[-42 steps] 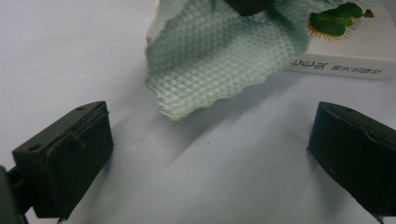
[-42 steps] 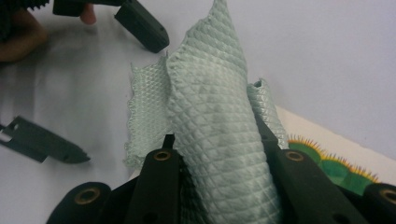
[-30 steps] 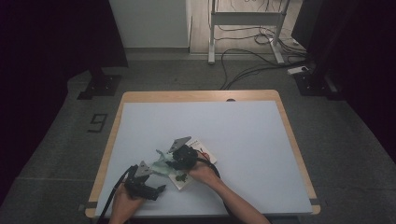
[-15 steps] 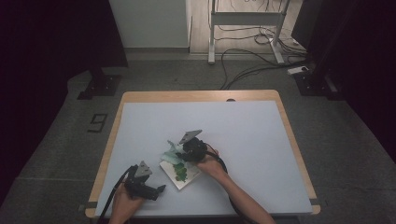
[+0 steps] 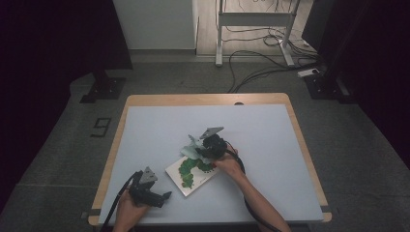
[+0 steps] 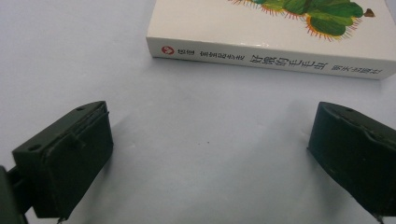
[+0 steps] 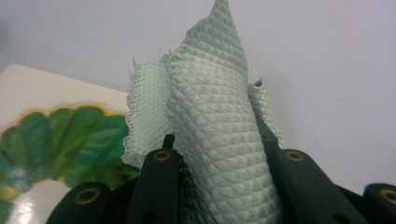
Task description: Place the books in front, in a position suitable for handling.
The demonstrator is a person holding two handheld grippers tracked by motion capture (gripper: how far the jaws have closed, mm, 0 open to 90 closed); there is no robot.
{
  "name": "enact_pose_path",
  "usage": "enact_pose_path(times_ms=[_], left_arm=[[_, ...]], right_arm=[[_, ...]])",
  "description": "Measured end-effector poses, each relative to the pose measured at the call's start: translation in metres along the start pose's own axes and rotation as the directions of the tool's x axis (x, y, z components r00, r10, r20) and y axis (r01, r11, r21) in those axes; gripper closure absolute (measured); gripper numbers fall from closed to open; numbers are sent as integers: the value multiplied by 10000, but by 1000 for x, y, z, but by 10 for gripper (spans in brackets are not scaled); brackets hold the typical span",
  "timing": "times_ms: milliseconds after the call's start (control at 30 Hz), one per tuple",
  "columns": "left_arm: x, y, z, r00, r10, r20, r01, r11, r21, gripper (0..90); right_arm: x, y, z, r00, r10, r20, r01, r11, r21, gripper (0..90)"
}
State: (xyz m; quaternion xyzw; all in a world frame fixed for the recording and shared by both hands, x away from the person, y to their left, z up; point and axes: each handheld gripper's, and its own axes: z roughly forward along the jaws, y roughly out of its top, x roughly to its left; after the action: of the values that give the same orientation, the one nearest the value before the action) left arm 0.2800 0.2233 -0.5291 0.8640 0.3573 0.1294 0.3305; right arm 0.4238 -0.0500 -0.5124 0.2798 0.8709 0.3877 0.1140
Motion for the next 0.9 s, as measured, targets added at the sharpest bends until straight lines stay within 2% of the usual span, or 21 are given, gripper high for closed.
enact_pose_path(times_ms=[67,367,600,900], left_arm=[[0,0,0,10000,16,-3,-16,10000,12,0],[0,0,0,10000,20,-4,-20,10000,15,0],[0,0,0,10000,3,-6,-3,10000,2,0],[0,0,0,10000,13,1,-13,10000,13,0]], right_arm=[[-7,-3,-2,9998,97,152,-96,9999,-66,697],[-18,-8,-6,9985,436,340,-434,9990,-72,695],[-18,-18,-17,9983,494,301,-492,9988,-51,695],[-10,-31,-34,9993,228,284,-231,9997,109,694]])
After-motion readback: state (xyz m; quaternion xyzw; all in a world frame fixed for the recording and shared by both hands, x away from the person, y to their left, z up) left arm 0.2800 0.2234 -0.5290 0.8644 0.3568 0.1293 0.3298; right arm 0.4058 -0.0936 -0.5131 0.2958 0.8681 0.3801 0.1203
